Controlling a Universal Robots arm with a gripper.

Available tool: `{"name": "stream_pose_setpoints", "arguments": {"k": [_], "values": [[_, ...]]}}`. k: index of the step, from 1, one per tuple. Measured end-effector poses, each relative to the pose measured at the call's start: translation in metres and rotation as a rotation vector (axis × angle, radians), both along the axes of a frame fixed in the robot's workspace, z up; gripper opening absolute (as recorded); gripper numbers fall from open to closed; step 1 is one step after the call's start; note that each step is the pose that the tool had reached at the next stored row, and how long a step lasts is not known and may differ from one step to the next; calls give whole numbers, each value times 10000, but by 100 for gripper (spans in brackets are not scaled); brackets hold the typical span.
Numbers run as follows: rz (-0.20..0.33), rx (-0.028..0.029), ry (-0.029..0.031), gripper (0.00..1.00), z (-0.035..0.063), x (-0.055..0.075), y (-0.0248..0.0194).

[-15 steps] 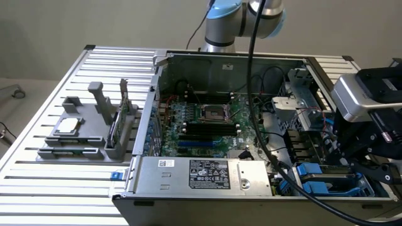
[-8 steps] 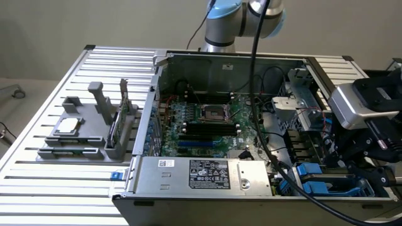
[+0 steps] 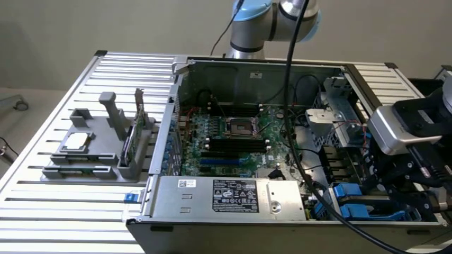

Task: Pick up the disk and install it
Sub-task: 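Insert the disk into the insertion slot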

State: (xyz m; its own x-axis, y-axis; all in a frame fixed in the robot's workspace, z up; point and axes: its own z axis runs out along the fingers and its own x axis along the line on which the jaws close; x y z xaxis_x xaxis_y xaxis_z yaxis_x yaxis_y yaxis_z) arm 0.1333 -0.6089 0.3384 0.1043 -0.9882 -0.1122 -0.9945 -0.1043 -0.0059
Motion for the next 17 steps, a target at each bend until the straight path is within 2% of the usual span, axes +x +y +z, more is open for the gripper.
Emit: {"name": "stream_pose_setpoints", "arguments": {"k": [8, 10, 11, 12, 13, 17], "values": [[207, -16, 2, 11, -130, 33, 2], [221, 0, 2, 11, -133, 38, 2], [222, 32, 4, 11, -104, 40, 2], [223, 36, 7, 11, -63, 42, -4], [223, 15, 10, 11, -7, 41, -10], [221, 13, 11, 11, 176, 41, -15]]}}
